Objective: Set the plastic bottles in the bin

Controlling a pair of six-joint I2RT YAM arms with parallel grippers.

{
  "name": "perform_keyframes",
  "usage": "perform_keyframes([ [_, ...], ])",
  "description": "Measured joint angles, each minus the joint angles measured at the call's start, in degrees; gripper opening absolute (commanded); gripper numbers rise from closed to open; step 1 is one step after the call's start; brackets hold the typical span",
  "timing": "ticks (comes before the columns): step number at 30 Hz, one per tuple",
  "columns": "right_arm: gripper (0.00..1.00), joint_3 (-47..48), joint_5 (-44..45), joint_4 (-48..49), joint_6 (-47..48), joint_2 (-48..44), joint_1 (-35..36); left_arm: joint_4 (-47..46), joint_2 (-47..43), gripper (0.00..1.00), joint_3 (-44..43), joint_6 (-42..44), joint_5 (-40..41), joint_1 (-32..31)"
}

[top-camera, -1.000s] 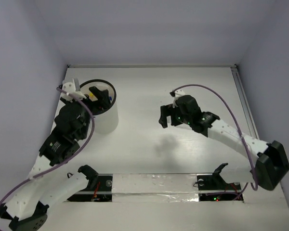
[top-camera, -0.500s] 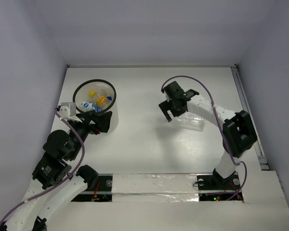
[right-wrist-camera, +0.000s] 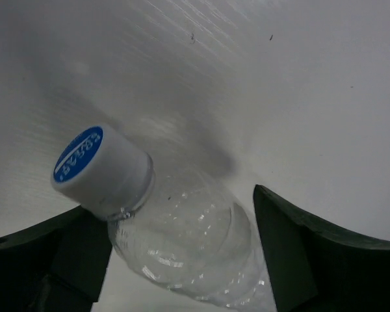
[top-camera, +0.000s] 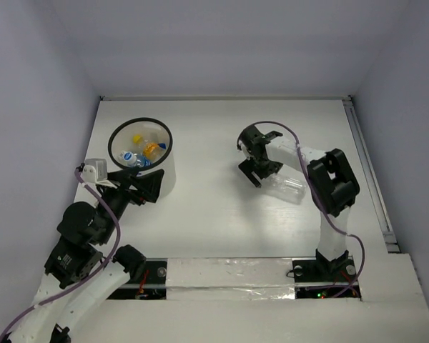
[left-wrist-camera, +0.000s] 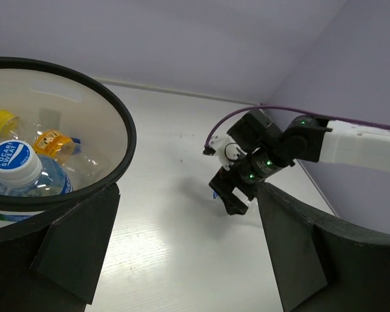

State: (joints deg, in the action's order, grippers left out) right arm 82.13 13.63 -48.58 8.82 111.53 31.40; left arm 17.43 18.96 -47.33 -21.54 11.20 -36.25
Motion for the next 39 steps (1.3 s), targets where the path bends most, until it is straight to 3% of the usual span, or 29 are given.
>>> perform_keyframes([
  [3,0.60,0.44,-0.33,-0.37,-0.02,2.58,-0.66,-0.02,-0.72,0.85,0.02,0.17,0.39,0.00],
  [5,0.53,1.33,-0.72,-0.81,-0.07,2.78,-0.96,-0.02,-1.03,0.85,0.02,0.26,0.76,0.00],
  [6,0.44,1.70,-0.96,-0.72,-0.13,2.78,-1.03,0.00,-1.14,0.85,0.02,0.26,0.94,0.00],
  [9,0.40,2.29,-2.08,-0.48,-0.48,2.36,-1.22,-0.07,-1.25,0.85,0.09,0.28,1.40,0.00],
  [19,0.39,7.52,-10.38,3.17,-6.38,-11.63,-0.17,-1.33,-1.20,0.85,0.94,0.31,1.73,0.00],
  [26,0.39,16.31,-19.32,25.42,-16.20,-20.52,10.08,-3.19,-1.18,0.86,0.31,0.31,5.03,0.00],
  [32,0.39,25.83,-27.10,47.50,-25.83,-14.71,15.39,-4.81,-1.86,0.86,-0.13,-0.13,9.97,0.00],
  [39,0.41,37.62,-27.36,59.93,-32.72,0.87,17.97,-5.99,-7.28,0.86,1.64,-1.18,16.79,0.00],
])
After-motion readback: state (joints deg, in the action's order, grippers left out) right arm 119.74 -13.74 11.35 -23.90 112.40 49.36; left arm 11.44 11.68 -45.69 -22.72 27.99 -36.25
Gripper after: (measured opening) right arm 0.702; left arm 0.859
